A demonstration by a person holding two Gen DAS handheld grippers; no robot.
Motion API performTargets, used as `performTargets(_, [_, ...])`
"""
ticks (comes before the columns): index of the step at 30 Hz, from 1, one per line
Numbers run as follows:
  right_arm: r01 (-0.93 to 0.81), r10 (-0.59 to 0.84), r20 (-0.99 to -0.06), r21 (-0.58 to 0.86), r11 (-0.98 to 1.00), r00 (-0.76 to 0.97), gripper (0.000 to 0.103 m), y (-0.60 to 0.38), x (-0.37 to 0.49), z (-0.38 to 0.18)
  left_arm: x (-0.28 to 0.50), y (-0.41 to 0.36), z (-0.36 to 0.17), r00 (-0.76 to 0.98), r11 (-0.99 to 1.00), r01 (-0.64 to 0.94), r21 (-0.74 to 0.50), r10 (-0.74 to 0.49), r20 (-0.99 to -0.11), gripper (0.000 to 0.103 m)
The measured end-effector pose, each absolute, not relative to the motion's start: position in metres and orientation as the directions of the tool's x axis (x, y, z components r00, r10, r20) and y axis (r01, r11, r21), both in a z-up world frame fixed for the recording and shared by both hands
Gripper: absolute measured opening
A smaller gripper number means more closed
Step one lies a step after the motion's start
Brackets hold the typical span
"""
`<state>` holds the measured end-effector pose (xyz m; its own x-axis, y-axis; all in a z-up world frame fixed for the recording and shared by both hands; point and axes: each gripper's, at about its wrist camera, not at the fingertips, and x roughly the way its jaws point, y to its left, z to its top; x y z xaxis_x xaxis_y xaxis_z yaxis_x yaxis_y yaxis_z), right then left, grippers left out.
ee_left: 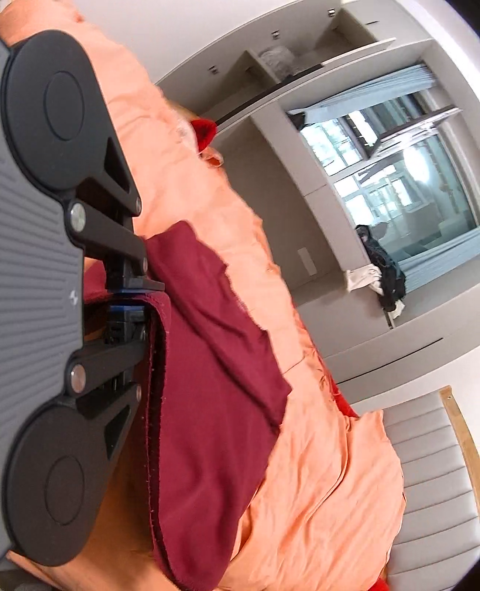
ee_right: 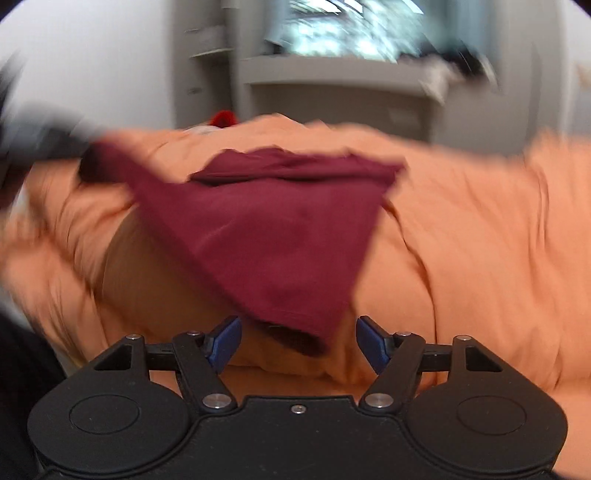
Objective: Fold small clothes
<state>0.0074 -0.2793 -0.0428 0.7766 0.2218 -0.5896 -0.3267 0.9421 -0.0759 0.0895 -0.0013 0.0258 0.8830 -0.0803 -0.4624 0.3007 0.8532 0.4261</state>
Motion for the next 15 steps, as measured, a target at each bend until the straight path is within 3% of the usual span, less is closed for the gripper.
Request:
performTargets(3, [-0.362, 0.195, -0.517, -0.244, 0.9, 0.834, 0.071, -0.251, -0.004, -0.043, 0.096, -0.002, 0.032, 0.884, 0.859, 0.297, 0.418, -0.082, -0.461, 0.006])
performTargets(8, [-0.396, 0.143, -0.513, -0.427, 0.813, 0.846, 0.064, -0.224, 0.011, -0.063, 0.097, -0.004, 0.041, 0.89, 0.865, 0.288, 0.411, -0.084, -0.447, 0.006])
performTargets(12, [-0.394, 0.097, -0.457, -0.618, 0.681, 0.884, 0.061, -0.205, 0.014, -0.087, 0.099, -0.002, 0.051, 0.888, 0.878, 0.287, 0.383, -0.094, -0.449, 0.006])
performTargets(13, [-0.384, 0.08, -0.441, -0.661, 0.645, 0.894, 0.055, -0.2, 0.015, -0.093, 0.1, 0.0, 0.053, 0.888, 0.883, 0.285, 0.373, -0.097, -0.45, 0.006])
performTargets(15, [-0.336, 0.013, -0.402, -0.748, 0.573, 0.916, 0.031, -0.195, 0.021, -0.108, 0.1, 0.005, 0.056, 0.886, 0.893, 0.282, 0.351, -0.102, -0.452, 0.006])
